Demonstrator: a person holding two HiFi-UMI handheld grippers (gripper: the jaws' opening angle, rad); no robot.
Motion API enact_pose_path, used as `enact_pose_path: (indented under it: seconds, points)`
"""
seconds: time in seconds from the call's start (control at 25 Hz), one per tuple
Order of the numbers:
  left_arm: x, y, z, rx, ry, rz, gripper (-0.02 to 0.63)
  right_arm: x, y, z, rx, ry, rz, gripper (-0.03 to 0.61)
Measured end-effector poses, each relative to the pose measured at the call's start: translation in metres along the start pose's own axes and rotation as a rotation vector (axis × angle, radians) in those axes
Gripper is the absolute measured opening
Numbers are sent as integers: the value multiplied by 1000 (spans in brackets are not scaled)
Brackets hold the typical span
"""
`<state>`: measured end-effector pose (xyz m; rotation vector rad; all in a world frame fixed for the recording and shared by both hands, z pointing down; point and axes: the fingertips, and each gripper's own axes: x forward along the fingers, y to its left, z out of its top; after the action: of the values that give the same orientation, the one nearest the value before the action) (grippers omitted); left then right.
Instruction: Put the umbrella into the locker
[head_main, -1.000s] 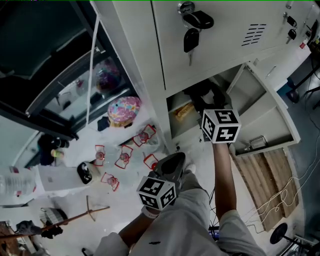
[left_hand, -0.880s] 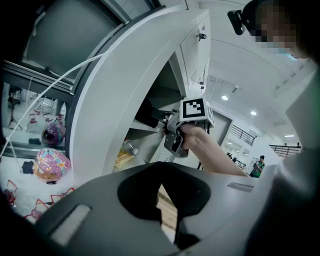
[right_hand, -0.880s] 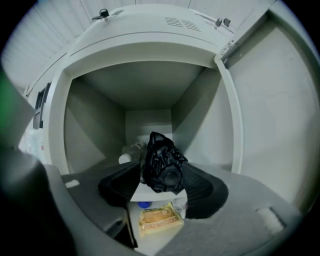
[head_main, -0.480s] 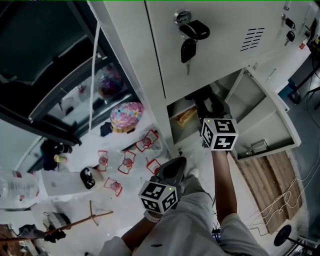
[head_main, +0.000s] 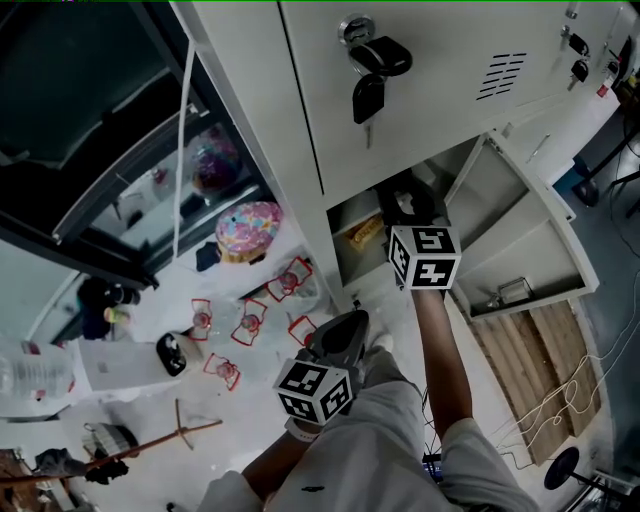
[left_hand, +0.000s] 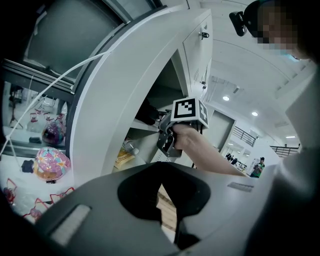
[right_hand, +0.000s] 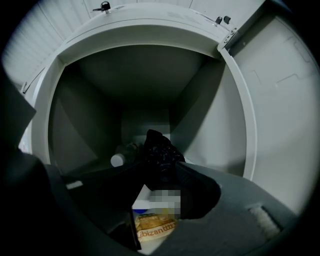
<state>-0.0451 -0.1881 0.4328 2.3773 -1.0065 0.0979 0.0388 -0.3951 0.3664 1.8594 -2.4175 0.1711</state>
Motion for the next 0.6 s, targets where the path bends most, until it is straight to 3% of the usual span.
enact_pose_path:
  seconds: [0.28, 0.6]
  points:
    - [-8, -4, -6, -10, -14, -1, 11, -17, 0, 1, 33, -16, 0, 186]
    - [-28, 2, -11, -43, -63, 15, 11, -60, 13, 0, -19, -44, 4, 186]
